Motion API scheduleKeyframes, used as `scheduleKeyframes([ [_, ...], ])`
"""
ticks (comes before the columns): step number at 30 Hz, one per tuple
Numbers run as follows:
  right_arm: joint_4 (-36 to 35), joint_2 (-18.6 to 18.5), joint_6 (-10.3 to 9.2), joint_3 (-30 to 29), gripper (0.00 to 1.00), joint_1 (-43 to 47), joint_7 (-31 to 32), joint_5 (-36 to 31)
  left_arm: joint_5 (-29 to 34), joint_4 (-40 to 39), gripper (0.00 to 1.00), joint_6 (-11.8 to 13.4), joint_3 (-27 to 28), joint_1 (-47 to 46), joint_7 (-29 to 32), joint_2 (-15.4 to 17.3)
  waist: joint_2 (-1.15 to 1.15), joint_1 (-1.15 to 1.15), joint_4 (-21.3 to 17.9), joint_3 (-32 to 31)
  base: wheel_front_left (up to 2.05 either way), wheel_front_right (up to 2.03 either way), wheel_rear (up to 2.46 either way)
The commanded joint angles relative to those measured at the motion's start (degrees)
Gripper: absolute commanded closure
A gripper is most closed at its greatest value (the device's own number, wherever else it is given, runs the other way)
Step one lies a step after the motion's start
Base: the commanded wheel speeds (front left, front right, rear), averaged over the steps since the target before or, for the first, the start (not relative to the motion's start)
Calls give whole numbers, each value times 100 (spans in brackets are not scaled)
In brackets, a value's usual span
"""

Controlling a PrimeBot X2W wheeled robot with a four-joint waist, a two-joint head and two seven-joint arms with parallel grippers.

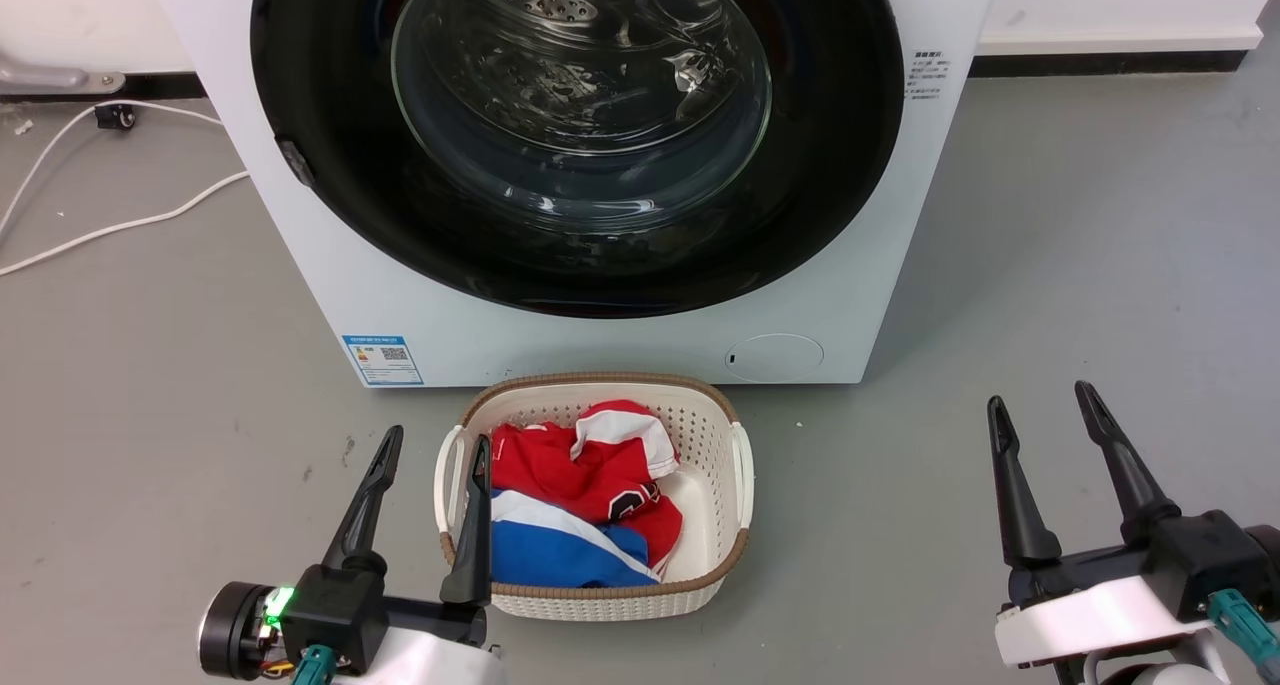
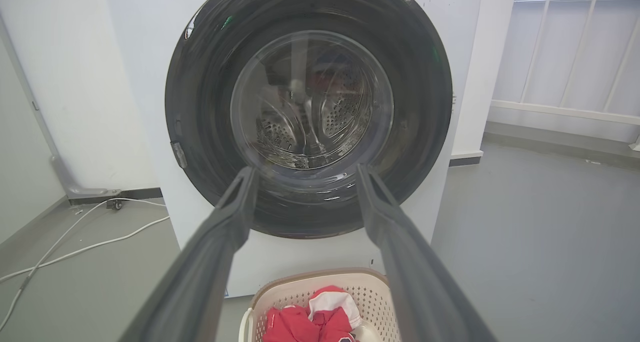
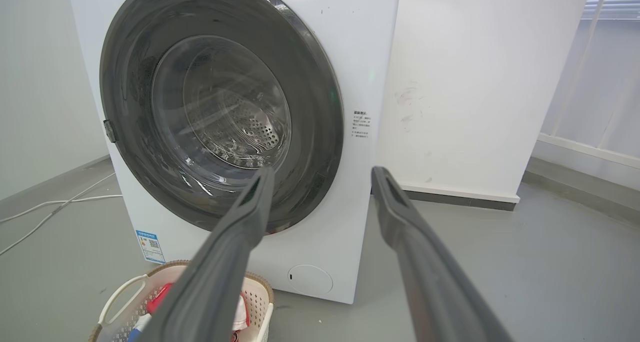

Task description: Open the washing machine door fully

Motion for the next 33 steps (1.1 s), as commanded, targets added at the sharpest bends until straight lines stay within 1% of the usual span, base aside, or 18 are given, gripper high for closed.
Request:
scheduleKeyframes([
  [1, 11, -5, -2, 15, 0, -39, -14, 42, -33, -20, 0, 2, 3, 11, -16, -10, 0, 0, 8, 2, 0, 0, 0],
  [7, 3, -5, -2, 44, 0, -68, -14, 75, -64, -19, 0, 15, -13, 15, -16, -10, 0, 0, 31, 40, 0, 0, 0],
  [8, 18, -5, -2, 70, 42, -72, -14, 89, -69, -24, 0, 19, -15, 10, -16, -11, 0, 0, 34, 65, 0, 0, 0],
  [9, 32, -5, -2, 93, 100, -87, -14, 75, -76, -21, 0, 18, -22, -7, -16, -11, 0, 0, 37, 79, 0, 0, 0],
  [14, 81, -3, -2, -104, 100, -215, -14, 379, -84, -42, 0, 32, -58, -110, -16, -10, 0, 0, 52, 209, 0, 0, 0],
  [19, 265, -3, -2, -396, 100, -519, -13, 915, -115, -16, 0, -2, -74, -219, -16, -10, 0, 0, 77, 424, 0, 0, 0],
  [22, 498, -5, -3, -554, 100, -828, -14, 1334, -104, -5, 0, -36, -88, -295, -16, -10, 0, 0, 91, 588, 0, 0, 0],
  [25, 877, -4, -2, -687, 100, -1296, 8, 1956, -56, 0, 0, -78, -112, -393, -16, -10, 0, 0, 111, 725, 0, 0, 0],
  [27, 1052, -137, -2, -771, 100, -1696, 218, 2427, -39, -4, 0, -86, -123, -459, -16, -9, 0, 0, 133, 816, 0, 0, 0],
  [29, 1180, -345, -2, -847, 100, -2085, 548, 2886, -41, -24, 0, -99, -120, -533, -16, -9, 0, 0, 156, 916, 0, 0, 0],
  [33, 1475, -764, -2, -1017, 100, -2999, 1415, 3717, -11, -68, 0, -144, -141, -654, -16, -9, 0, 0, 206, 1110, 0, 0, 0],
])
